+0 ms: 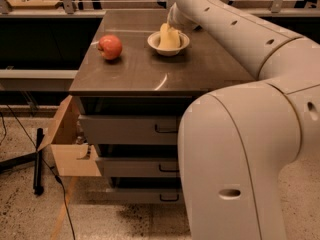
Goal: Pick sponge from paper bowl and place on counter
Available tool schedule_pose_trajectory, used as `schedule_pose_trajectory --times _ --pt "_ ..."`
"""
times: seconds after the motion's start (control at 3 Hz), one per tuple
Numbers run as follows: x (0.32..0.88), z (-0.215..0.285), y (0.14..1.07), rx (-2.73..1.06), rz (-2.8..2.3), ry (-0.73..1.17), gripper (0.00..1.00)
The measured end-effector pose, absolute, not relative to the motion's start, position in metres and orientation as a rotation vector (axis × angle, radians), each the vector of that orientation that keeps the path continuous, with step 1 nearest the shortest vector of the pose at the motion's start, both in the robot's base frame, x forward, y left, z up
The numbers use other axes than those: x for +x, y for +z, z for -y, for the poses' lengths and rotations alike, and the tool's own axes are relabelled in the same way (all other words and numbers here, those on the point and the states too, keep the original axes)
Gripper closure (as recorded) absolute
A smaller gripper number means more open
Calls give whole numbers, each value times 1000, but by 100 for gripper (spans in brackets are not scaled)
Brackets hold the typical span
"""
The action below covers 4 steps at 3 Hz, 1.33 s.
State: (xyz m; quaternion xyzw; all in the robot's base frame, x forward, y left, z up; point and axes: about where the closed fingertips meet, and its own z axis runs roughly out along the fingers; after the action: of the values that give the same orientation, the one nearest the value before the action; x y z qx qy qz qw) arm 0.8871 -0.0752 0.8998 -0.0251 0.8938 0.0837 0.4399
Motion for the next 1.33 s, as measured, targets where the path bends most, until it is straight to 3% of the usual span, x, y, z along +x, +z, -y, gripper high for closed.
schedule_pose_trajectory --times 0.67,1.33 --pt "879 82 950 -30 -2088 278 100" --pt "855 148 988 60 -2043 146 100"
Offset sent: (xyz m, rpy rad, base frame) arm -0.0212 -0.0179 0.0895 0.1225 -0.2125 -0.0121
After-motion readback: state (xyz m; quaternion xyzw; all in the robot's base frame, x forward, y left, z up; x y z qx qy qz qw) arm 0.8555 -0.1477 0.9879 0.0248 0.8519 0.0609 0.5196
